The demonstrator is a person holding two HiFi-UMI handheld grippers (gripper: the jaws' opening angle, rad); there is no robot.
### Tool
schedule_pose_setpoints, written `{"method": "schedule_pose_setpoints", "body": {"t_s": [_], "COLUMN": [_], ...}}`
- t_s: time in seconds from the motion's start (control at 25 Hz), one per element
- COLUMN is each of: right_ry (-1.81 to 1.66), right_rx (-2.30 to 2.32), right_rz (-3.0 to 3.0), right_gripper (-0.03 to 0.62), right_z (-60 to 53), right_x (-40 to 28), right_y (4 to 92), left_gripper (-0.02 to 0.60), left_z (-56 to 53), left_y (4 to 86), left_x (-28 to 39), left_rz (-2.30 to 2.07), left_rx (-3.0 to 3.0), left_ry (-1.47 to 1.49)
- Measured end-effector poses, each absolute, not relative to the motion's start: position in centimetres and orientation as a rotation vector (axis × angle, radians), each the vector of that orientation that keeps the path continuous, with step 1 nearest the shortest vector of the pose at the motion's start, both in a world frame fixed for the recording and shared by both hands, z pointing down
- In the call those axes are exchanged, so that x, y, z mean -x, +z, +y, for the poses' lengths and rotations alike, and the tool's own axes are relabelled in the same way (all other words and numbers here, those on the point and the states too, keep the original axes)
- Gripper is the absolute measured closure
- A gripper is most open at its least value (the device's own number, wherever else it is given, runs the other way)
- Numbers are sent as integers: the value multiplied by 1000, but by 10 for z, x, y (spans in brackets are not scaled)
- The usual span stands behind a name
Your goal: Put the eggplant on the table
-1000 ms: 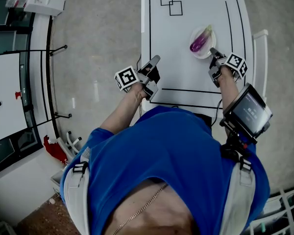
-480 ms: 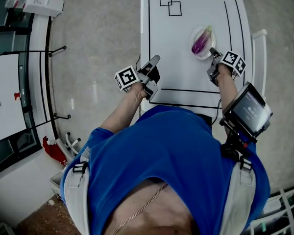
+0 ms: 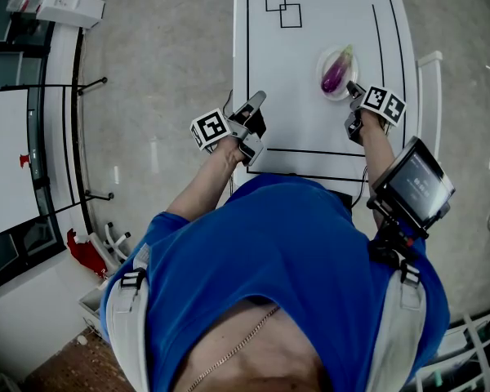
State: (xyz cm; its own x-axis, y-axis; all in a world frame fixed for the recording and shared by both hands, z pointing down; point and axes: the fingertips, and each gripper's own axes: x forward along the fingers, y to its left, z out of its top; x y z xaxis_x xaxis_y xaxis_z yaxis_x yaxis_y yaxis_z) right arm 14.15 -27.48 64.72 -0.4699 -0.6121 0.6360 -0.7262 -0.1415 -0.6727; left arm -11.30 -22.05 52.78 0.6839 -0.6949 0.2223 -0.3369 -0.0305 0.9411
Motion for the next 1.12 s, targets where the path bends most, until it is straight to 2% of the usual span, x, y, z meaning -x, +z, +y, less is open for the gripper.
{"method": "schedule_pose_setpoints", "body": {"t_s": [0.6, 0.92, 1.12], "right_ry": [1487, 1511, 1360], "right_rx": [-1509, -1527, -1504], "right_rz": [-1963, -1948, -1983], "right_gripper": [539, 520, 520], "right_z": [-267, -267, -265], "right_x": [-141, -147, -149], "right_y": [655, 658, 655], "left_gripper": [574, 573, 574], "left_z": [-226, -226, -228], "left_y": [533, 537, 539], "left_x": [113, 114, 114], "left_rz": [-849, -847, -844], "left_rx": [-1632, -1629, -1635], "left_ry": [-363, -365, -365]}}
